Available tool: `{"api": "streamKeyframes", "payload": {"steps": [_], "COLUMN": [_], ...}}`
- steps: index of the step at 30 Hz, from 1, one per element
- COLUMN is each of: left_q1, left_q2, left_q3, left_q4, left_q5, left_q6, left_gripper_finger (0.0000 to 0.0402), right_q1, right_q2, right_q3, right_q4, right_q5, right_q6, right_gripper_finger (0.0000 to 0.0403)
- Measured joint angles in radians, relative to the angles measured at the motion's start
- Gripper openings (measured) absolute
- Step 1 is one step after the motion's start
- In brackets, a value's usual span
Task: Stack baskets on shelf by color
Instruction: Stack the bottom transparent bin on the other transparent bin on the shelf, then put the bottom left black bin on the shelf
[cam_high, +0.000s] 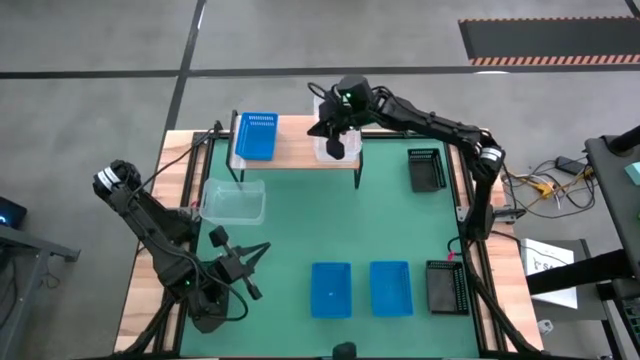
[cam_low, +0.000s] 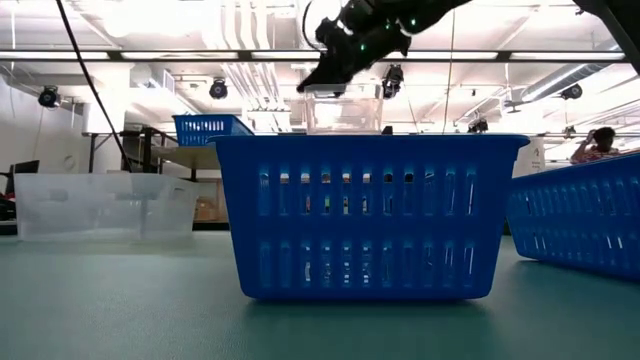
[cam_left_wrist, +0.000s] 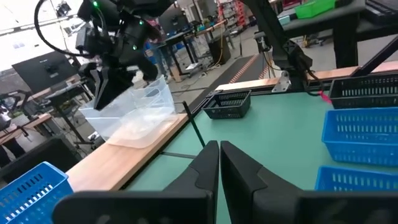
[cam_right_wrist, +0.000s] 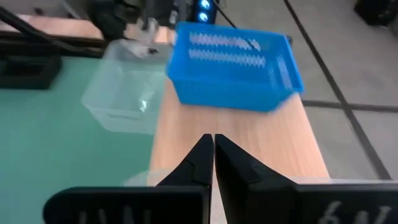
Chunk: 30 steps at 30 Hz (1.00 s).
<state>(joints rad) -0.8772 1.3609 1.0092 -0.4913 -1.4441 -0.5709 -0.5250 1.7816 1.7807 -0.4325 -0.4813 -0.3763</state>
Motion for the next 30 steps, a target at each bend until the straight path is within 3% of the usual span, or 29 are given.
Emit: {"api": "streamKeyframes", "payload": {"steps": [7,12,18,30], "left_q1": [0.000,0.002,0.005,0.059], "left_q2": [0.001,0.038,0.094,0.141], "left_q3": [-0.002,-0.002,-0.002,0.006], "left_q4": [0.049,0.048,0.052,0.065], "left_q5": [0.109,0.169,0.323,0.470], "left_q6": [-0.031,-0.121,-0.260,-0.349], "left_gripper_finger": [0.0000,0.0000,0.0000,0.0000], "right_q1": [0.067,0.171,0.302,0.457], "right_q2": [-0.109,-0.177,-0.269,-0.454], "right_q3": [-0.013,-0.082,-0.255,-0.651], "right_q4": [-0.080,-0.219,-0.239,0.115], "right_q5": [-0.197,-0.206,-0.201,-0.150], "right_q6": [-0.038,-0.138,-0.176,-0.082], "right_gripper_finger": [0.0008,0.0008,0.0008,0.0009]}}
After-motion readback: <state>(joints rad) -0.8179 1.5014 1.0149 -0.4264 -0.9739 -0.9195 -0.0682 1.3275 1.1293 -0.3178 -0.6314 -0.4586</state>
